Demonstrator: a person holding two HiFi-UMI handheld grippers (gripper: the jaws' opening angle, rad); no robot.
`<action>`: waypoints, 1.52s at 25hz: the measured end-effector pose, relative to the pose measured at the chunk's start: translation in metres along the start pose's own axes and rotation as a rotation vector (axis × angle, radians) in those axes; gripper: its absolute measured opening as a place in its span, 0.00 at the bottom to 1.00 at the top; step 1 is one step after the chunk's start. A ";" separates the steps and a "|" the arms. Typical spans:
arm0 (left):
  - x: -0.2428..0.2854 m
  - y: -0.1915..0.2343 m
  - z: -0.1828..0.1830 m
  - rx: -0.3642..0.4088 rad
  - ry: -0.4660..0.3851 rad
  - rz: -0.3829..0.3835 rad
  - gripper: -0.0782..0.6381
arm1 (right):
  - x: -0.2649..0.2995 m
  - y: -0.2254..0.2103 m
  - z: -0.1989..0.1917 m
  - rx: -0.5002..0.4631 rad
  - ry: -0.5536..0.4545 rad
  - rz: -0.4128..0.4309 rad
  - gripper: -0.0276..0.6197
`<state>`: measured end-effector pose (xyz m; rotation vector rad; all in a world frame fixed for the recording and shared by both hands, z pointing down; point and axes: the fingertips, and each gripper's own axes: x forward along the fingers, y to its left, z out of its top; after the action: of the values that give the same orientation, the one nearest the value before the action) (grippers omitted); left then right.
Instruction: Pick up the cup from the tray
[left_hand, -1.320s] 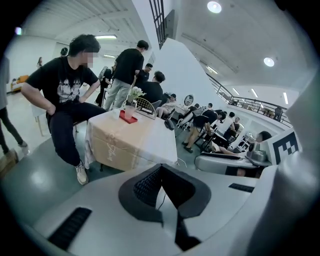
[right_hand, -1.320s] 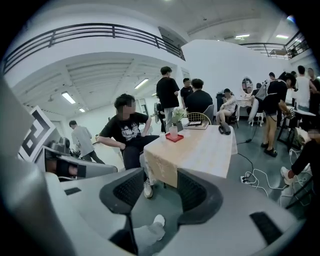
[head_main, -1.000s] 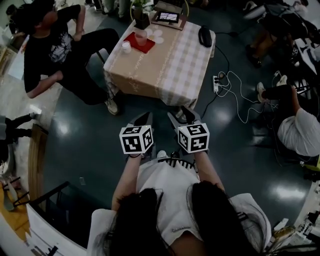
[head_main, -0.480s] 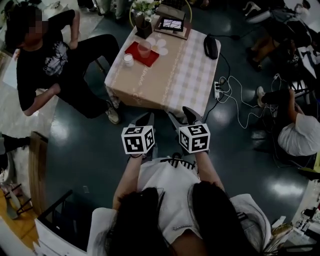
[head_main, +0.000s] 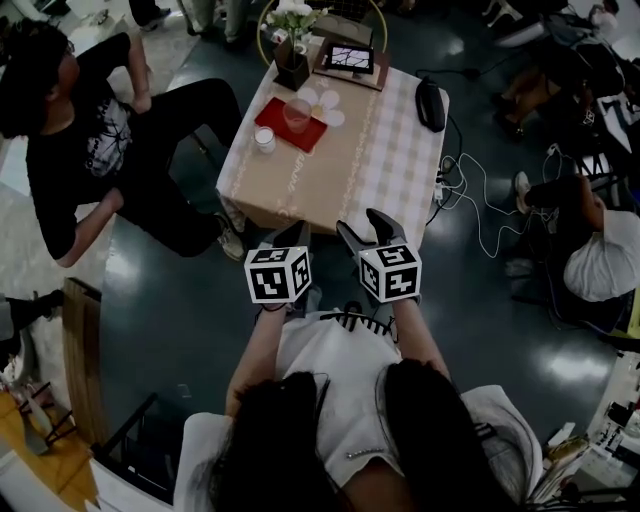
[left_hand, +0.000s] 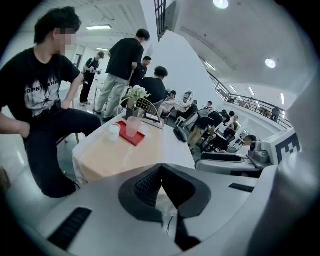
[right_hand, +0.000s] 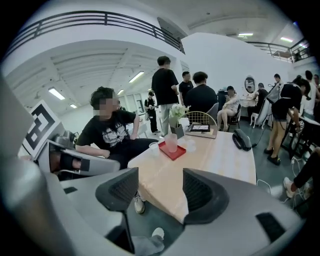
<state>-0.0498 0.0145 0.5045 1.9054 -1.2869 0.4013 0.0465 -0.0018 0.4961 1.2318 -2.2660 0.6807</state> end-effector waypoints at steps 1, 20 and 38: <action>0.001 0.004 0.005 0.005 0.002 -0.004 0.11 | 0.005 0.000 0.005 -0.006 -0.003 -0.012 0.45; 0.035 0.052 0.065 0.010 0.011 -0.016 0.11 | 0.084 -0.006 0.085 -0.087 -0.044 -0.035 0.60; 0.091 0.113 0.102 -0.120 0.047 0.092 0.11 | 0.234 -0.030 0.142 -0.204 0.047 0.061 0.66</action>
<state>-0.1266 -0.1405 0.5456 1.7327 -1.3407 0.4043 -0.0654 -0.2501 0.5357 1.0437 -2.2776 0.4807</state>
